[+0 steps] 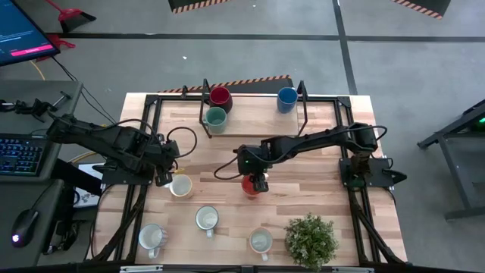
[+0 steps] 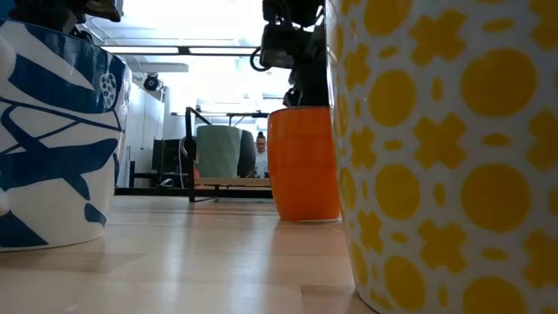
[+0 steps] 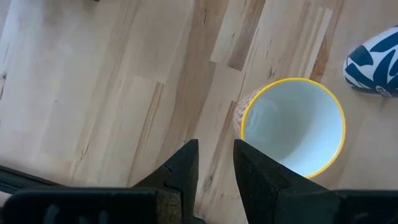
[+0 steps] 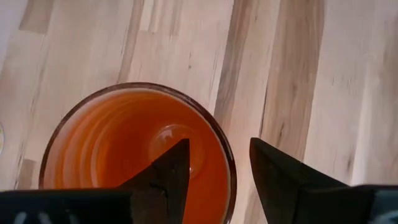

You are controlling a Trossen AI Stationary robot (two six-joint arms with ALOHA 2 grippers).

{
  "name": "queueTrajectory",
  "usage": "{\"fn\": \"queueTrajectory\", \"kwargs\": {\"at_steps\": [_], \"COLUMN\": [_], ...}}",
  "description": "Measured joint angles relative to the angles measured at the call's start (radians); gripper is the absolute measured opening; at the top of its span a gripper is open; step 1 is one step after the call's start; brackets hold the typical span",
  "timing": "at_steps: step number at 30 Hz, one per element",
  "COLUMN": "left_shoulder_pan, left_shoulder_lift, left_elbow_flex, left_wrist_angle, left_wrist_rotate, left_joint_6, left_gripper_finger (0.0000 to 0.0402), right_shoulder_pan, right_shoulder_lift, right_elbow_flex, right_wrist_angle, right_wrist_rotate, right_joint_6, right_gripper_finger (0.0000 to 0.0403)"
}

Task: Place coffee mugs
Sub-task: Put the orange mug on the shelf

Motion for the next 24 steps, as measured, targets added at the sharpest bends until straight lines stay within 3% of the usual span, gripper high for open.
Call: {"fn": "queueTrajectory", "kwargs": {"at_steps": [8,24], "left_shoulder_pan": [0.0,0.0], "left_shoulder_lift": [0.0,0.0], "left_elbow_flex": [0.0,0.0], "left_wrist_angle": [0.0,0.002], "left_wrist_rotate": [0.0,0.0], "left_joint_6": [0.0,0.0], "left_gripper_finger": [0.009,0.009], "right_shoulder_pan": [0.026,0.038], "right_shoulder_lift": [0.003,0.038], "right_elbow_flex": [0.0,-0.001], "right_wrist_angle": [0.054,0.072], "right_wrist_rotate": [-0.004,0.004], "right_joint_6": [-0.091,-0.112], "right_gripper_finger": [0.0146,0.0146]}}
